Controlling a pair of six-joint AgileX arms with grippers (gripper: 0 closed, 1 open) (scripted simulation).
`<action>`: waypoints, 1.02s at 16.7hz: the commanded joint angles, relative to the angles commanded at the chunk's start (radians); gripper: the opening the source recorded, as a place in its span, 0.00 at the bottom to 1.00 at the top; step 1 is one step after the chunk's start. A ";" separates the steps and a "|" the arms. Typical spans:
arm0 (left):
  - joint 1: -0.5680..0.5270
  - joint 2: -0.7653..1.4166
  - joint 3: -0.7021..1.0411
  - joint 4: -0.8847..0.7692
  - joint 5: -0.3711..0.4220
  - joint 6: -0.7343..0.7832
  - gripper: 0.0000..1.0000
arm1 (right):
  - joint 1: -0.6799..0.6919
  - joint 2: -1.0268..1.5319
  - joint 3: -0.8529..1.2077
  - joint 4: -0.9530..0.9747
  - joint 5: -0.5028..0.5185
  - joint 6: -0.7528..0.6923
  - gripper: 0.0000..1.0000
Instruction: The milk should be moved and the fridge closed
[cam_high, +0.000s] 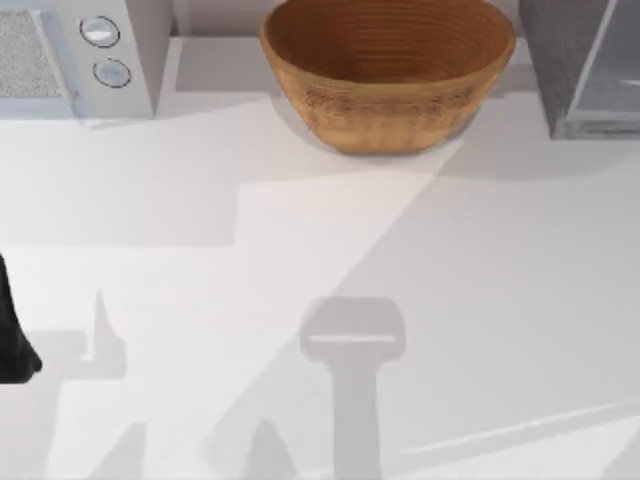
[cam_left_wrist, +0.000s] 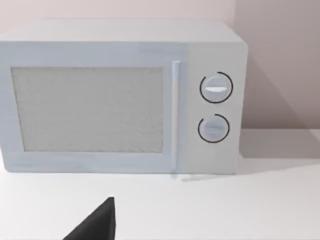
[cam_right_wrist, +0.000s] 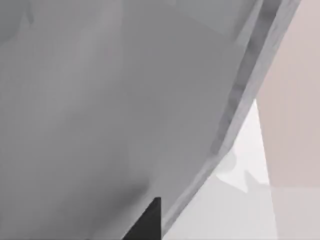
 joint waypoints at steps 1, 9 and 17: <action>0.000 0.000 0.000 0.000 0.000 0.000 1.00 | 0.046 -0.012 -0.011 0.018 0.033 0.028 1.00; 0.000 0.000 0.000 0.000 0.000 0.000 1.00 | 0.370 -0.077 -0.121 0.130 0.297 0.284 1.00; 0.000 0.000 0.000 0.000 0.000 0.000 1.00 | 0.618 -0.131 -0.226 0.223 0.494 0.453 1.00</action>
